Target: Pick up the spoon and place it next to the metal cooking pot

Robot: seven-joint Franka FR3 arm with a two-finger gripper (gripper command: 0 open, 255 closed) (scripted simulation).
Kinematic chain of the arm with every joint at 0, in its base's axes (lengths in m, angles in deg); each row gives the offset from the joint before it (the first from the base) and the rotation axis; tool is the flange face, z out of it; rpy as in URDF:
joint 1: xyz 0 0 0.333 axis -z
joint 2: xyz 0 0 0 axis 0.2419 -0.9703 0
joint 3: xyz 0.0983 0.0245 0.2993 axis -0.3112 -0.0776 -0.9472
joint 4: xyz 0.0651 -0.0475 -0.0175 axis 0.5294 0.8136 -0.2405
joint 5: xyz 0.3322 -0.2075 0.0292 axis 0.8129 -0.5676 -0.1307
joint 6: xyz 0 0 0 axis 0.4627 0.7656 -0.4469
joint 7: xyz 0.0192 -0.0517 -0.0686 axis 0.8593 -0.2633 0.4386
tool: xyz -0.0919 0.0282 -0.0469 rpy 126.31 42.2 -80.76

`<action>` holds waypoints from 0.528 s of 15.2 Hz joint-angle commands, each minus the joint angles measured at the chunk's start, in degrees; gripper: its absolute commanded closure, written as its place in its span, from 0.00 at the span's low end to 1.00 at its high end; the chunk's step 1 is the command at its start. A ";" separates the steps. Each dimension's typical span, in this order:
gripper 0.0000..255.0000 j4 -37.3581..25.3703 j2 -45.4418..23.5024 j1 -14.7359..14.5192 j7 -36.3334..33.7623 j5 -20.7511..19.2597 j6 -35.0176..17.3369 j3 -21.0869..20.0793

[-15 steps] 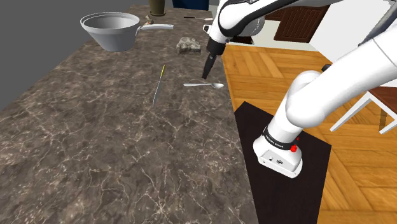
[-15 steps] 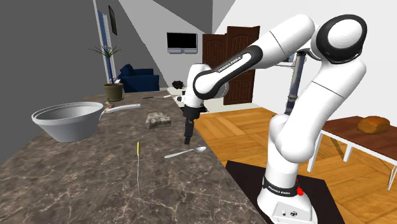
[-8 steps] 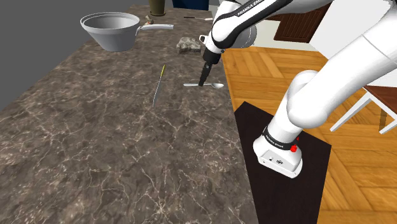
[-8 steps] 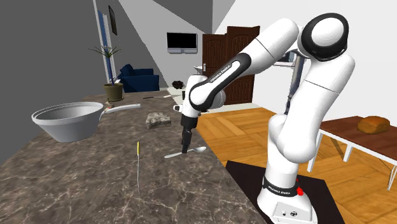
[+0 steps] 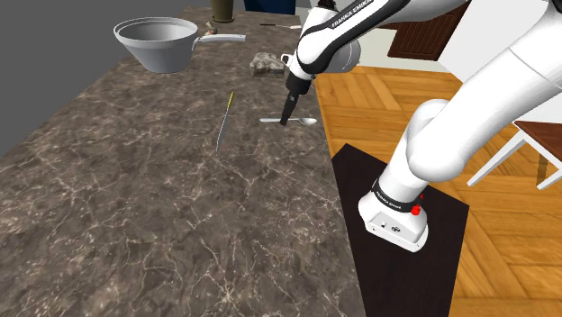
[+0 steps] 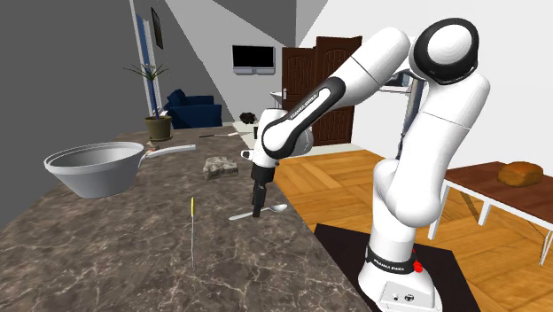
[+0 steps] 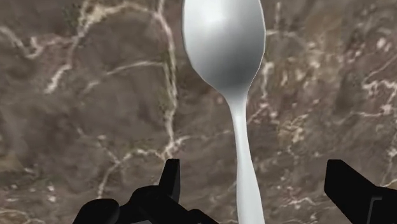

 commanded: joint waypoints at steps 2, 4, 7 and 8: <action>1.00 0.00 -0.01 -0.01 0.00 0.01 -0.02 0.00; 1.00 0.00 -0.01 -0.01 0.00 0.01 -0.02 0.00; 1.00 0.00 -0.02 -0.01 0.00 0.01 -0.02 0.00; 1.00 0.00 -0.02 -0.01 0.00 0.01 -0.02 0.00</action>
